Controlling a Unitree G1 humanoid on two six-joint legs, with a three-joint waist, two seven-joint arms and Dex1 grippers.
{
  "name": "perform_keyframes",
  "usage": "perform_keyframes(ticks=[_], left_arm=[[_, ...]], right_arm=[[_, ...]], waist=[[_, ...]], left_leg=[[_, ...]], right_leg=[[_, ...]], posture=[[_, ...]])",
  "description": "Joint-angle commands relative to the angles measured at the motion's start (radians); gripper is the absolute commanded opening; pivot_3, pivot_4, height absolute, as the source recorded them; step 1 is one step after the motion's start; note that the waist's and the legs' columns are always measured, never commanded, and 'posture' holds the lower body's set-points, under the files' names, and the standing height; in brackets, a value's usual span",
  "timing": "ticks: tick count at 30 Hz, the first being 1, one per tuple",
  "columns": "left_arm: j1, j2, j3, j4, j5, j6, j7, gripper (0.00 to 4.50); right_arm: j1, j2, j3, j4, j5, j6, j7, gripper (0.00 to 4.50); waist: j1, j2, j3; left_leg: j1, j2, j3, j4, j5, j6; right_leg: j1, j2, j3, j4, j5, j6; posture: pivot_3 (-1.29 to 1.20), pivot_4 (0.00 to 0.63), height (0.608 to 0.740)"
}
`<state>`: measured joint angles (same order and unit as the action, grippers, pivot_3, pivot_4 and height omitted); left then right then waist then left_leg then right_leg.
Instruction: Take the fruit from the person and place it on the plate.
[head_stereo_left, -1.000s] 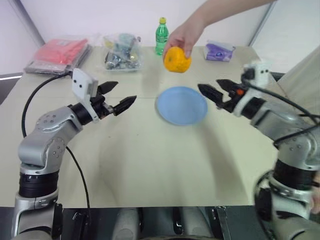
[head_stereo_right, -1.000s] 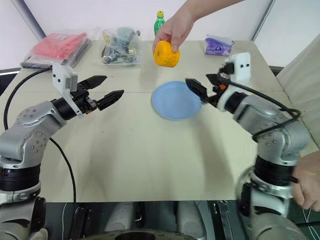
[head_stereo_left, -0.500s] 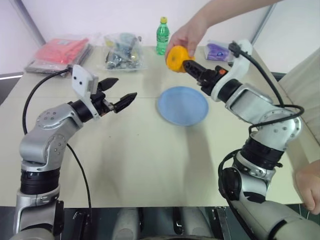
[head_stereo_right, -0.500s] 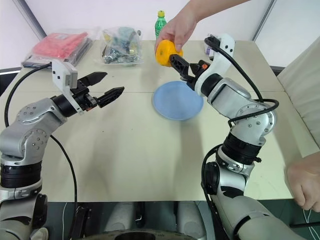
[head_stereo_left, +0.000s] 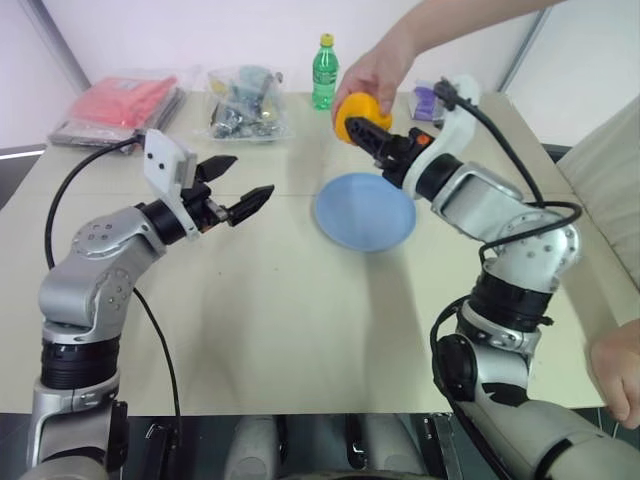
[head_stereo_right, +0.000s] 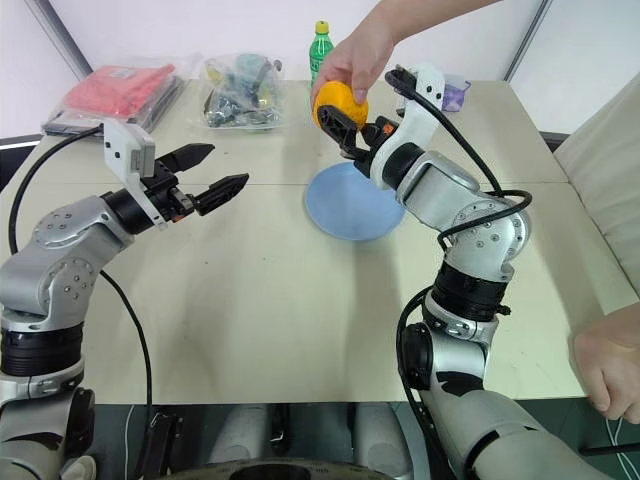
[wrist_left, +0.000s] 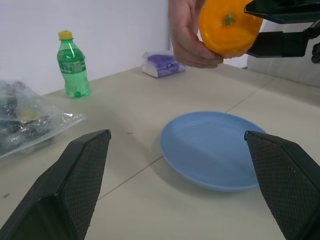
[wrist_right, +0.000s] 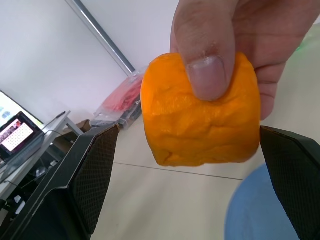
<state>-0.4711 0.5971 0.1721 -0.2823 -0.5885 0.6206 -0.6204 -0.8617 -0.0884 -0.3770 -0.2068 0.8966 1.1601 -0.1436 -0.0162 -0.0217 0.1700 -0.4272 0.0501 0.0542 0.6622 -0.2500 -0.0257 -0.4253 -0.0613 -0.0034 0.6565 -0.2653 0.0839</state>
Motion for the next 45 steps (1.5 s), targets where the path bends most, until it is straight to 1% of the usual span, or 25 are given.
perform_keyframes(ticks=[1,8,9,11,14,15,20,23,26,27,30,36,41,43,45], left_arm=[[0.0,0.013,0.02,-0.049,0.001,-0.007,0.01,4.5],[0.011,0.017,0.026,-0.067,-0.005,0.001,0.021,4.5],[0.011,0.017,0.026,-0.068,-0.005,0.001,0.022,4.5],[0.011,0.016,0.024,-0.069,-0.005,0.001,0.025,4.5],[0.012,0.013,0.023,-0.074,-0.005,0.002,0.03,4.5],[0.013,0.013,0.023,-0.074,-0.006,0.003,0.031,4.5],[0.023,0.018,0.028,-0.075,-0.008,0.004,0.033,4.5],[0.034,0.027,0.036,-0.074,-0.01,0.008,0.032,4.5],[0.06,0.044,0.051,-0.07,-0.013,0.01,0.023,4.5],[0.066,0.049,0.054,-0.069,-0.014,0.01,0.021,4.5],[0.073,0.055,0.056,-0.07,-0.017,0.011,0.021,4.5],[0.075,0.056,0.056,-0.079,-0.019,0.021,0.025,4.5],[0.074,0.05,0.049,-0.086,-0.019,0.026,0.028,4.5],[0.069,0.046,0.047,-0.083,-0.019,0.026,0.03,4.5],[0.067,0.044,0.045,-0.082,-0.019,0.026,0.03,4.5]], right_arm=[[-0.042,-0.009,0.035,0.035,-0.038,-0.086,0.041,4.47],[-0.061,-0.033,0.085,0.105,-0.1,-0.173,0.102,4.47],[-0.063,-0.033,0.088,0.11,-0.105,-0.179,0.107,4.24],[-0.065,-0.032,0.092,0.115,-0.108,-0.188,0.113,3.55],[-0.064,-0.028,0.1,0.113,-0.108,-0.195,0.118,2.13],[-0.063,-0.027,0.1,0.112,-0.107,-0.196,0.117,2.07],[-0.051,-0.039,0.113,0.106,-0.113,-0.18,0.119,2.07],[0.001,-0.082,0.168,0.087,-0.158,-0.167,0.146,2.07],[0.111,-0.17,0.312,0.063,-0.267,-0.176,0.205,2.07],[0.141,-0.182,0.341,0.065,-0.291,-0.188,0.22,2.07],[0.185,-0.18,0.367,0.075,-0.331,-0.226,0.246,2.07],[0.254,-0.201,0.461,0.176,-0.519,-0.38,0.285,2.07],[0.272,-0.209,0.49,0.203,-0.591,-0.407,0.322,2.07],[0.277,-0.204,0.48,0.198,-0.598,-0.407,0.334,3.15],[0.277,-0.203,0.466,0.184,-0.595,-0.401,0.35,4.07]], waist=[[-0.001,0.0,0.0],[0.0,0.0,0.0],[0.0,0.0,0.0],[0.0,0.0,0.0],[-0.001,0.0,0.0],[0.0,0.0,0.0],[-0.001,0.0,0.0],[0.0,0.0,0.0],[0.002,0.0,0.0],[0.001,0.0,0.0],[0.0,0.0,0.0],[-0.001,0.001,0.0],[0.001,0.001,0.001],[0.001,0.001,0.0],[0.001,0.001,0.0]], left_leg=[[0.0,0.0,0.0,0.0,0.0,0.0],[0.0,0.0,0.0,0.0,0.0,0.0],[0.0,0.0,0.0,0.0,0.0,0.0],[0.0,0.0,0.0,0.0,0.0,0.0],[0.0,0.0,0.0,0.0,0.0,0.0],[0.0,0.0,0.0,0.0,0.0,0.0],[0.0,0.0,0.0,0.0,0.0,0.0],[0.0,0.0,0.0,-0.001,0.0,0.0],[0.0,0.0,0.0,-0.001,0.0,0.0],[0.0,0.0,0.0,-0.001,0.0,0.0],[-0.001,0.0,0.001,-0.002,0.0,0.0],[-0.001,0.0,0.0,-0.002,0.0,0.0],[-0.001,0.0,0.001,-0.002,0.0,0.0],[-0.001,0.0,0.001,-0.002,0.0,0.0],[-0.001,0.0,0.0,-0.002,0.0,0.0]], right_leg=[[0.0,0.0,0.0,0.0,0.0,0.0],[0.0,0.0,0.0,0.0,0.0,0.0],[0.0,0.0,0.0,0.0,0.0,0.0],[0.0,0.0,0.0,0.0,0.0,0.0],[0.0,0.0,0.0,0.0,0.0,0.0],[0.0,0.0,0.0,0.0,0.0,0.0],[0.0,0.0,0.0,0.0,0.0,0.0],[0.0,0.0,0.0,-0.001,0.0,0.0],[0.0,0.0,0.0,-0.002,0.0,0.0],[0.0,-0.001,0.0,-0.002,0.0,0.0],[-0.001,0.0,0.0,-0.003,0.0,0.0],[-0.001,0.0,0.0,-0.003,0.0,0.0],[-0.001,0.0,0.0,-0.003,0.0,0.0],[-0.001,0.0,0.0,-0.003,0.0,0.0],[-0.001,0.0,0.0,-0.003,0.0,0.0]], posture=[[0.0,0.15,0.731],[0.0,0.15,0.731],[0.0,0.15,0.731],[0.0,0.15,0.731],[0.0,0.15,0.731],[0.0,0.15,0.731],[0.0,0.15,0.731],[0.0,0.15,0.731],[0.0,0.15,0.731],[0.0,0.15,0.731],[0.0,0.15,0.731],[0.0,0.15,0.731],[0.0,0.15,0.731],[0.0,0.15,0.731],[0.0,0.15,0.731]])
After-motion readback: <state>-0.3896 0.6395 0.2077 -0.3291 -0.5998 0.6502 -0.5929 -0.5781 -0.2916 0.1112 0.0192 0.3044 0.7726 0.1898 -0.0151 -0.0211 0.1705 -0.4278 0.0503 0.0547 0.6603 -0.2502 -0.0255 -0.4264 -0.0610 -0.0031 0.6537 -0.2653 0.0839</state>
